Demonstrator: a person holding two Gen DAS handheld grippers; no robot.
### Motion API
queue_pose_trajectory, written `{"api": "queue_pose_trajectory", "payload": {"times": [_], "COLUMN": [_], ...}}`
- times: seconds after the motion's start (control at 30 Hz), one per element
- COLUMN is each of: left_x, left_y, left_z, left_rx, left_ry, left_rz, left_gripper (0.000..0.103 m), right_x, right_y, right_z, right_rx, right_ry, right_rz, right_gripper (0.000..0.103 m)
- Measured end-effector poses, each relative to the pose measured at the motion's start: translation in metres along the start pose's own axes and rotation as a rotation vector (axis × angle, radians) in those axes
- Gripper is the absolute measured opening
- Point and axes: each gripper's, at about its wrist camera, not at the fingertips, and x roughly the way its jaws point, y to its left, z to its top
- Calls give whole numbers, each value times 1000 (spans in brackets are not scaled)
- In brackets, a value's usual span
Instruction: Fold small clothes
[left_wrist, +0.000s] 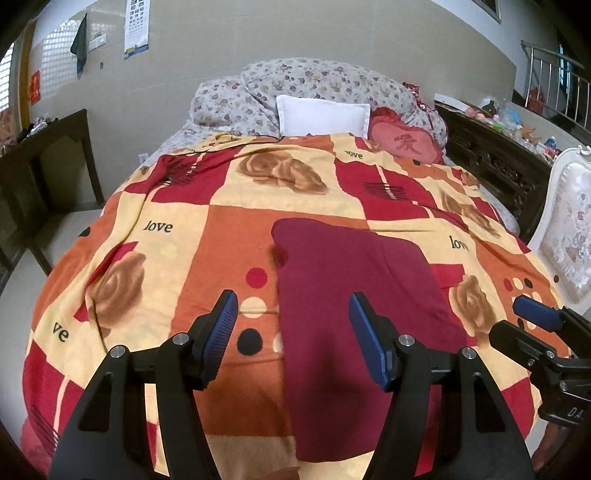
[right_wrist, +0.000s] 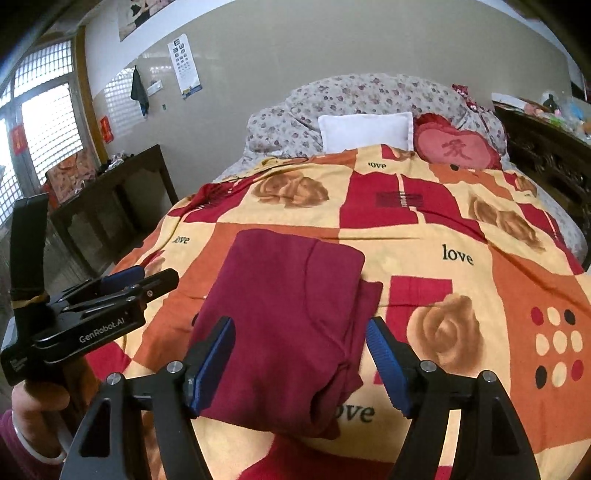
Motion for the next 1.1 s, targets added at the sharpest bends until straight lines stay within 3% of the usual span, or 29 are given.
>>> {"api": "queue_pose_trajectory", "payload": {"times": [1.1], "left_x": [19], "left_y": [2], "left_z": [-6], "left_rx": [7], "left_ry": [51], "left_rz": [36], "left_gripper": [62], "right_x": [21], "right_y": [-1], "right_z": [-9], "right_rx": [36], "right_ry": [86], "right_rz": [56], "right_gripper": [72]}}
